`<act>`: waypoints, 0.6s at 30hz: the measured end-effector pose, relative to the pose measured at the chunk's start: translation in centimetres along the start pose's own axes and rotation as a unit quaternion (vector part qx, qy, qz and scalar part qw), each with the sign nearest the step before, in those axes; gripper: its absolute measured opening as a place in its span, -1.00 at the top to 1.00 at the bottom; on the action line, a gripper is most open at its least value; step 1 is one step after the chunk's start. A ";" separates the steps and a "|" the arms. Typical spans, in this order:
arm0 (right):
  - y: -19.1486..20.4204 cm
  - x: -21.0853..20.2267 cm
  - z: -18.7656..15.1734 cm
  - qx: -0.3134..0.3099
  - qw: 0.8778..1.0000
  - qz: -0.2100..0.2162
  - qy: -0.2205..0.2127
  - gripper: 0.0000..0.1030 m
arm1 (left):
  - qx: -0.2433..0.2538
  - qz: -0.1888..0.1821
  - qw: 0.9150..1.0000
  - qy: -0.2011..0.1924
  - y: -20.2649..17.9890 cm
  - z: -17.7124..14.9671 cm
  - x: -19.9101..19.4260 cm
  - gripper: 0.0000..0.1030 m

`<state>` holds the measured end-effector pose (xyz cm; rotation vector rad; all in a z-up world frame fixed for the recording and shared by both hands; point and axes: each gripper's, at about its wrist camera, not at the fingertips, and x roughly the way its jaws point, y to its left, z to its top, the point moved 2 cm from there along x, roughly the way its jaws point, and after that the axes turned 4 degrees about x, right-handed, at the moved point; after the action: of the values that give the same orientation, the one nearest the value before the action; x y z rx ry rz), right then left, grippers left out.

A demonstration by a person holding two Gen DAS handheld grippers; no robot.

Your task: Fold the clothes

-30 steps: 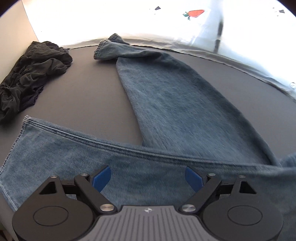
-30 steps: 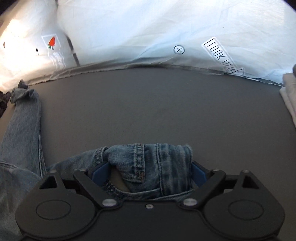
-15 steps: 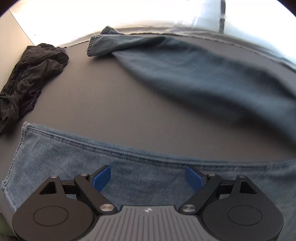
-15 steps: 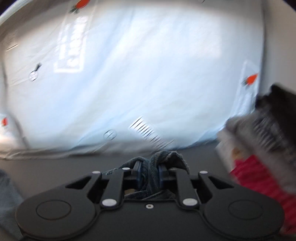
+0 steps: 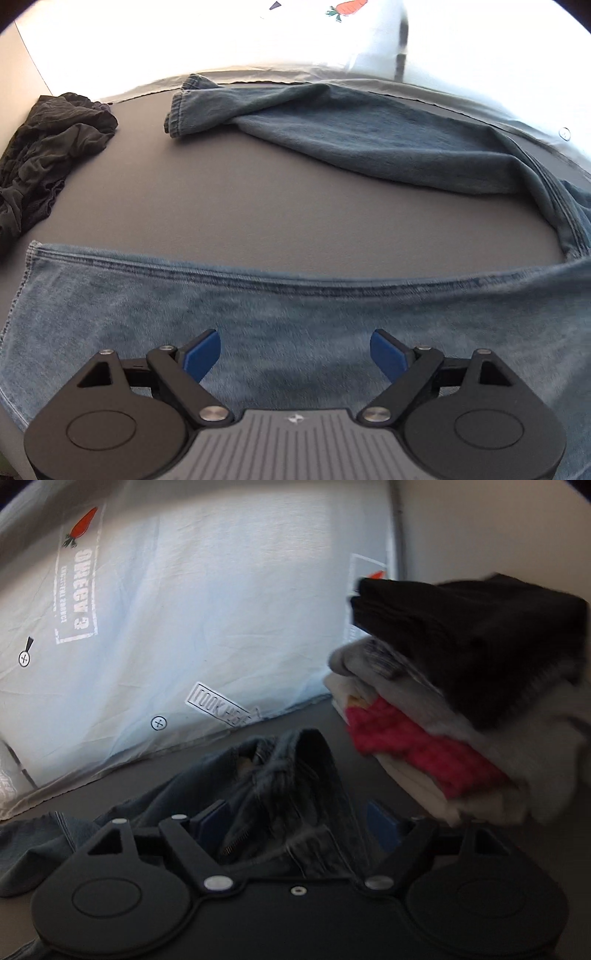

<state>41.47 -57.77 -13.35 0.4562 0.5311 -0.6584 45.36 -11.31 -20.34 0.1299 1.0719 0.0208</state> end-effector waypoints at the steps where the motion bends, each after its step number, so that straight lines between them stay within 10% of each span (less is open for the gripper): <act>1: -1.4 -1.5 -1.2 0.021 1.000 0.000 0.007 -0.59 | 0.000 -0.006 1.000 0.001 -0.1 -0.4 -0.2 -0.72; 6: -7.1 -5.2 -6.6 0.149 0.987 0.007 0.064 -0.62 | -0.010 -0.051 0.999 0.010 -0.3 -2.3 -1.1 -0.72; 15: -9.0 -0.7 -10.0 0.358 0.920 0.120 0.102 -0.62 | -0.018 -0.070 0.996 -0.043 0.5 -3.2 -4.8 -0.72; 18: -10.0 1.1 -10.9 0.476 0.858 0.152 0.118 -0.60 | -0.036 -0.074 0.995 -0.054 1.3 -3.9 -6.0 -0.72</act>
<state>32.04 -59.32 -24.72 1.5457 0.3151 -0.5242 39.12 -10.15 -16.76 -0.0142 0.9684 -0.0806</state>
